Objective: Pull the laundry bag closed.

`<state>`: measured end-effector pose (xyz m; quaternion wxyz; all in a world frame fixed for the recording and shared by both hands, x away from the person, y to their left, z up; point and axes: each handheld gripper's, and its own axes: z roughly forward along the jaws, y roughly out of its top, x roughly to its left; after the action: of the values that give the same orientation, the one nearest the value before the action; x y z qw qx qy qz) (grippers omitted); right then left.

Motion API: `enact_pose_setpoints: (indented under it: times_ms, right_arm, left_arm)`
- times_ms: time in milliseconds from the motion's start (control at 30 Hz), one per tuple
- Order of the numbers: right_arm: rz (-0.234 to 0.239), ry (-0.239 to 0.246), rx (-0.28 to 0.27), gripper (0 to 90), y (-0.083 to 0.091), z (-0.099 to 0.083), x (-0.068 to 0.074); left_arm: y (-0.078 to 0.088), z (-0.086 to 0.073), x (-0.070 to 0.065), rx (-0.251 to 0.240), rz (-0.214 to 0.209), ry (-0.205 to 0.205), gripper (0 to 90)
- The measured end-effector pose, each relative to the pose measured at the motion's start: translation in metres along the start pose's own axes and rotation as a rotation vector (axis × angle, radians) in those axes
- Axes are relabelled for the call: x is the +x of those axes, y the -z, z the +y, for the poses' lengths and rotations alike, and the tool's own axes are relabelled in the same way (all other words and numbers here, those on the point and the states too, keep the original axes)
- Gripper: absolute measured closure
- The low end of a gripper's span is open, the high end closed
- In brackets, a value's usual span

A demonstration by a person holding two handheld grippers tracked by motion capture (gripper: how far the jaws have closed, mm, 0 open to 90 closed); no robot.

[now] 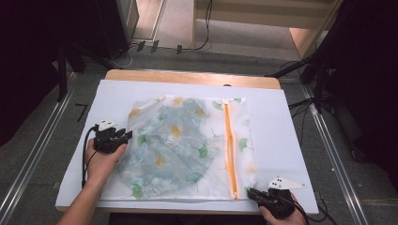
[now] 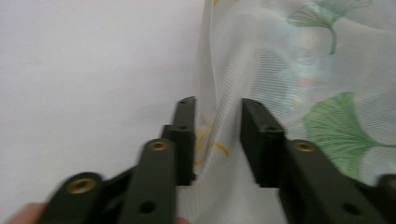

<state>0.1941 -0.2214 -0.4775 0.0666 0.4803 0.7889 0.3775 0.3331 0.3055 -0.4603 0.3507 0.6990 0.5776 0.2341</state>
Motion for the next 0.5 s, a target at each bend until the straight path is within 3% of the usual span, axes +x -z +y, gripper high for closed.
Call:
enact_pose_setpoints:
  times_ms: [67, 133, 167, 233, 300, 367, 400, 433, 500]
  right_arm:
    - [-0.009, -0.014, -0.010, 74.0, 0.002, 0.000, -0.003]
    - [-0.027, -0.033, -0.028, 62.8, 0.003, 0.001, -0.006]
    - [-0.034, -0.039, -0.058, 55.0, 0.006, 0.002, -0.009]
    - [-0.058, -0.050, -0.096, 48.4, 0.010, 0.004, -0.011]
    - [-0.073, -0.067, -0.127, 45.1, 0.015, 0.006, -0.013]
    - [-0.085, -0.068, -0.155, 44.0, 0.019, 0.007, -0.015]
    - [-0.085, -0.068, -0.155, 44.0, 0.019, 0.007, -0.015]
    - [-0.100, -0.062, -0.173, 44.6, 0.021, 0.008, -0.015]
    - [-0.091, -0.053, -0.178, 48.8, 0.022, 0.010, -0.015]
  left_arm:
    - [0.008, -0.001, 0.003, -0.018, 0.022, 0.032, 50.2]
    - [0.016, -0.001, 0.001, -0.031, 0.046, 0.034, 44.7]
    - [0.025, -0.001, -0.003, -0.040, 0.033, 0.015, 43.8]
    - [0.033, -0.001, -0.012, -0.052, 0.020, -0.011, 43.4]
    - [0.041, -0.002, -0.023, -0.060, -0.019, -0.029, 44.3]
    - [0.044, -0.003, -0.036, -0.064, -0.086, -0.051, 49.7]
    - [0.044, -0.003, -0.036, -0.064, -0.086, -0.051, 54.6]
    - [0.044, -0.005, -0.051, -0.055, -0.139, -0.085, 59.1]
    - [0.041, -0.006, -0.067, -0.032, -0.209, -0.102, 66.7]
